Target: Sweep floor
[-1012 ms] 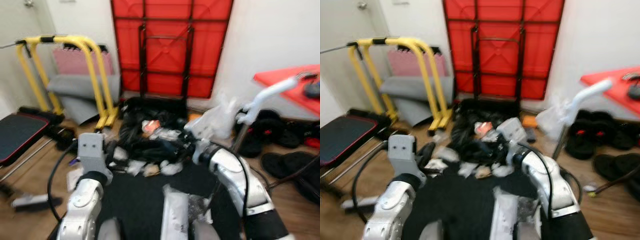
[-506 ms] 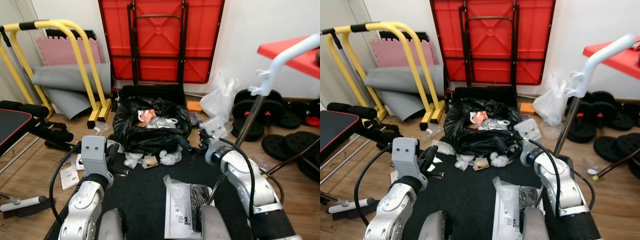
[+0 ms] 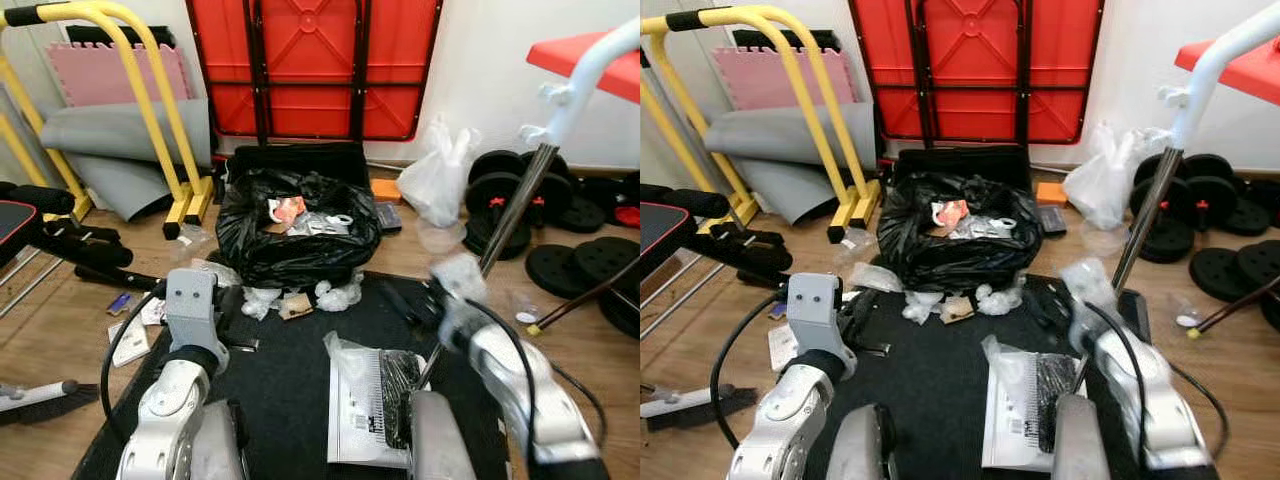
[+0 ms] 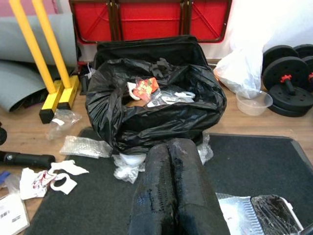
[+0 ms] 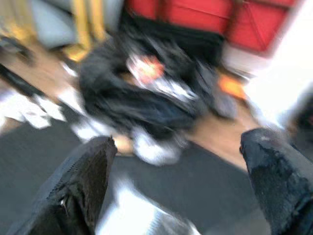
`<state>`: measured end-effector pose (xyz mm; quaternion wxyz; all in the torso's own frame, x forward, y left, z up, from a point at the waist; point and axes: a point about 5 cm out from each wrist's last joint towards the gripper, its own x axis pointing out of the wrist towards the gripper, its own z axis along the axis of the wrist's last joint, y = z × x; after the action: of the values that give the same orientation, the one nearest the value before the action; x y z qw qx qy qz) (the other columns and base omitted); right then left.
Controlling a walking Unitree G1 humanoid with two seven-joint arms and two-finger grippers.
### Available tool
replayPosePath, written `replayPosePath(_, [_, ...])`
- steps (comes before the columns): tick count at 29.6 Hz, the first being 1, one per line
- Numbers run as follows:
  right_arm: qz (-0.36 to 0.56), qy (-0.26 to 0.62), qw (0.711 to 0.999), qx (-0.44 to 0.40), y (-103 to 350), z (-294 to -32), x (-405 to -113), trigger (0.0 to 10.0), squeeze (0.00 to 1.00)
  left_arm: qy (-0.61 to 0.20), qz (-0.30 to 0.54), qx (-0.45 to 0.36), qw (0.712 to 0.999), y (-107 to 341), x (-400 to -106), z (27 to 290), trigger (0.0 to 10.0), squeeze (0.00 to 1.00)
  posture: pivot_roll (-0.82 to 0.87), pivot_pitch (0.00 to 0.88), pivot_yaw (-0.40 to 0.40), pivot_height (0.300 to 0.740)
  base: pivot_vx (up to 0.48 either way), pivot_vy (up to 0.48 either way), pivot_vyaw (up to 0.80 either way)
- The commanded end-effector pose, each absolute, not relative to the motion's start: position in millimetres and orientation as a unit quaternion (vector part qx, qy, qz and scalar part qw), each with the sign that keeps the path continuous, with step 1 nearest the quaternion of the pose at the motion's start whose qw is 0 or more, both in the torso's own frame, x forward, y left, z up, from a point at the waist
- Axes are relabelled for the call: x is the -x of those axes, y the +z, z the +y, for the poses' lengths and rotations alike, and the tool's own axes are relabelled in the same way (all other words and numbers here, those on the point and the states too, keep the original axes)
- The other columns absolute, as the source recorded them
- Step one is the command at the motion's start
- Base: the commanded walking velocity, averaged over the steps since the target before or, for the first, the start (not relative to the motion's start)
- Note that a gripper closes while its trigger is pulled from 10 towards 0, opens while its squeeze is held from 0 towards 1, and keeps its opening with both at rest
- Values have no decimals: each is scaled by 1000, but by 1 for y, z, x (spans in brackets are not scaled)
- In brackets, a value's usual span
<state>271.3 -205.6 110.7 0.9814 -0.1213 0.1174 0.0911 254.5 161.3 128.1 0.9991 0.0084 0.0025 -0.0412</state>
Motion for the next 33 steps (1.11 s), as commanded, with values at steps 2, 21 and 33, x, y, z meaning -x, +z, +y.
replayPosePath(2, [148, 22, 979, 134, 103, -230, -267, 10000, 0, -155, -13, -19, 988, 132, -251, 143, 10000, 0, -174, 0, 1, 440, 0, 0, 0])
replayPosePath(21, [107, 20, 989, 98, 111, -227, -305, 10000, 0, -288, -16, -52, 956, 132, -243, 115, 10000, 0, -165, 0, -8, 390, 0, 0, 0])
replayPosePath(33, [87, 42, 992, 83, 118, -215, -321, 10000, 0, -296, -20, -56, 953, 133, -243, 115, 10000, 0, -154, 0, -10, 386, 0, 0, 0])
